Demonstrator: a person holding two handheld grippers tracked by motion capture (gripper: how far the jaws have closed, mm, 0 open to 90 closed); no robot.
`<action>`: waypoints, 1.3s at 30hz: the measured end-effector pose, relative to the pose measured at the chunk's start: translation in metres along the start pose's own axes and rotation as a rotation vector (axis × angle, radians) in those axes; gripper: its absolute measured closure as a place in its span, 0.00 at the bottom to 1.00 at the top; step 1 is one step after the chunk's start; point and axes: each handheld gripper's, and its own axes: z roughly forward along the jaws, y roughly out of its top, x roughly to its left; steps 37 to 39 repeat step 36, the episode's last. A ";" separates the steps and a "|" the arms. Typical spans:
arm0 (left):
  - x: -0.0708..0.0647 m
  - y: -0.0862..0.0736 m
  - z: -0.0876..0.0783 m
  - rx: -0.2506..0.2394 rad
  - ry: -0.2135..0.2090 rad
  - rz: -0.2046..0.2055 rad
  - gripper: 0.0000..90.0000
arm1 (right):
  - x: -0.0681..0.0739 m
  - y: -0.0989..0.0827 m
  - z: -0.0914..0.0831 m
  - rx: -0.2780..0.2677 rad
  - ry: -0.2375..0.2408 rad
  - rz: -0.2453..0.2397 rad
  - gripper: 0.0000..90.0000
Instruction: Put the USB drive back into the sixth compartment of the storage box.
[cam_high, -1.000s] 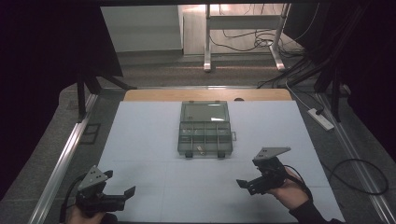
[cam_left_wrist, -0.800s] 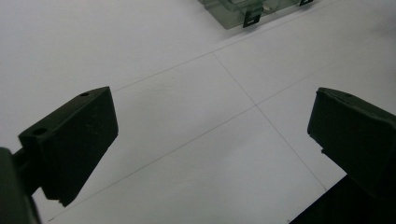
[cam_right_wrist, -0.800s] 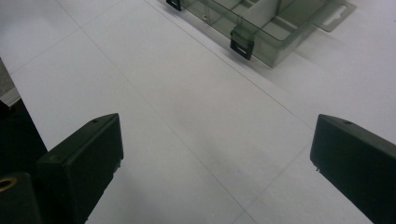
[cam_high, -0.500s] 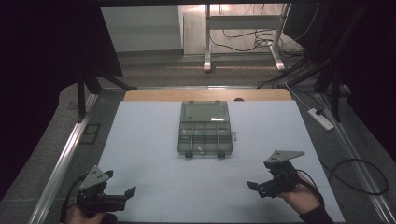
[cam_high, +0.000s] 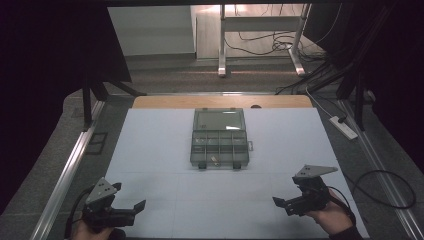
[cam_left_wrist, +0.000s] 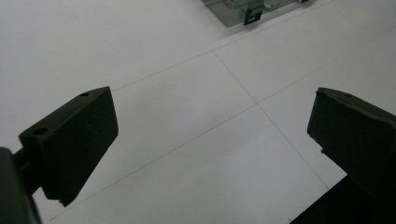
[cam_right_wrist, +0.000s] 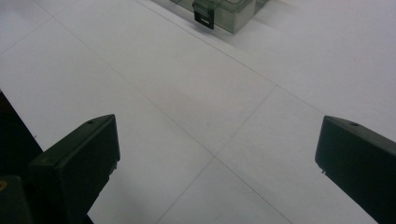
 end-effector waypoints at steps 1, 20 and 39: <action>0.000 0.000 0.000 0.000 0.000 0.000 0.02 | 0.000 -0.001 -0.001 0.001 -0.003 0.008 0.00; 0.000 0.000 0.000 0.005 0.002 0.002 0.02 | -0.004 -0.020 -0.015 0.036 -0.071 0.046 0.00; 0.000 0.000 0.000 0.007 0.005 0.004 0.02 | -0.002 -0.031 -0.029 0.051 -0.135 0.064 0.00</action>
